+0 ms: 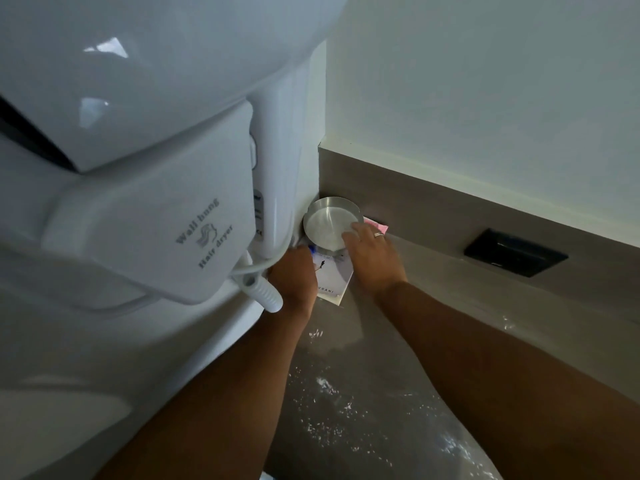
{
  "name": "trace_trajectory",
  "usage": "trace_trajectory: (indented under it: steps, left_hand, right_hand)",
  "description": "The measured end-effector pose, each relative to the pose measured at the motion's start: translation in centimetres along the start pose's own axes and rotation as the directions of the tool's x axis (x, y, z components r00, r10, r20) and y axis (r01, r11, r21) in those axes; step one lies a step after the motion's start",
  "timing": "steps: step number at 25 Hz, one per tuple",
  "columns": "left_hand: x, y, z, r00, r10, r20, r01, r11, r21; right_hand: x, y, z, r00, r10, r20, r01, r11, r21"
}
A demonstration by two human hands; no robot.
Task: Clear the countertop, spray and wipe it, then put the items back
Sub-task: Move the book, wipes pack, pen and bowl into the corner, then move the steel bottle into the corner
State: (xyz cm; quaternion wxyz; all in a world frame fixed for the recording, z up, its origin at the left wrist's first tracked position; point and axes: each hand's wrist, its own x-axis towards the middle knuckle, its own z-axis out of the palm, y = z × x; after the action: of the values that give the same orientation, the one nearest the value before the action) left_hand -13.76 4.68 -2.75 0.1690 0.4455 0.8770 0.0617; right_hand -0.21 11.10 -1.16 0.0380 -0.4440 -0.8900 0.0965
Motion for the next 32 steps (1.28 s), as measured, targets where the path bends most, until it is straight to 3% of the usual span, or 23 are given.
trace_trajectory:
  steps: [1,2,5,10,12,14,17,19,22,25,28,32]
  left_hand:
    - [-0.5,-0.4,-0.4,0.993,0.033,-0.117,-0.021,0.995,0.102]
    - [-1.4,-0.6,-0.5,0.984,0.097,-0.149,-0.075,0.987,0.141]
    - [-5.8,-0.7,-0.8,0.965,0.18,-0.193,-0.18,0.983,0.018]
    - [-12.9,3.2,2.4,0.907,0.414,-0.081,-0.416,0.909,-0.018]
    - [-15.8,7.1,4.2,0.823,0.568,0.002,-0.568,0.822,-0.039]
    - [-18.5,11.7,6.3,0.71,0.701,0.069,-0.696,0.713,-0.086]
    - [-23.4,19.2,9.4,0.584,0.792,0.176,-0.764,0.61,-0.211]
    - [-27.4,23.8,11.4,0.495,0.833,0.247,-0.78,0.551,-0.297]
    - [-32.5,28.3,14.2,0.39,0.879,0.274,-0.798,0.471,-0.376]
    - [-35.4,30.2,15.9,0.41,0.879,0.245,-0.736,0.477,-0.481]
    - [-36.9,31.1,16.2,0.543,0.811,0.215,-0.626,0.562,-0.541]
    - [-35.8,31.0,14.0,0.611,0.781,0.131,-0.627,0.578,-0.522]
  right_hand:
    - [-0.8,0.3,-0.2,0.999,0.039,-0.031,-0.038,0.999,0.033]
    - [-2.2,0.5,-0.5,0.995,0.085,-0.047,-0.082,0.995,0.053]
    - [-8.5,0.9,-1.3,0.98,0.186,-0.063,-0.18,0.98,0.089]
    - [-19.3,3.8,-7.0,0.926,0.371,-0.067,-0.359,0.923,0.137]
    - [-23.0,6.0,-11.2,0.899,0.412,-0.152,-0.392,0.908,0.146]
    - [-26.7,8.2,-16.5,0.844,0.428,-0.324,-0.395,0.904,0.164]
    - [-33.1,12.2,-23.9,0.724,0.443,-0.528,-0.441,0.887,0.139]
    - [-37.7,15.7,-26.5,0.671,0.557,-0.49,-0.567,0.811,0.145]
    - [-43.4,19.5,-26.4,0.589,0.782,-0.203,-0.755,0.622,0.209]
    - [-45.8,20.4,-23.5,0.581,0.813,-0.034,-0.77,0.562,0.303]
    - [-46.1,20.8,-21.7,0.596,0.802,-0.048,-0.74,0.571,0.355]
    - [-43.7,20.1,-21.5,0.639,0.755,-0.149,-0.673,0.642,0.368]
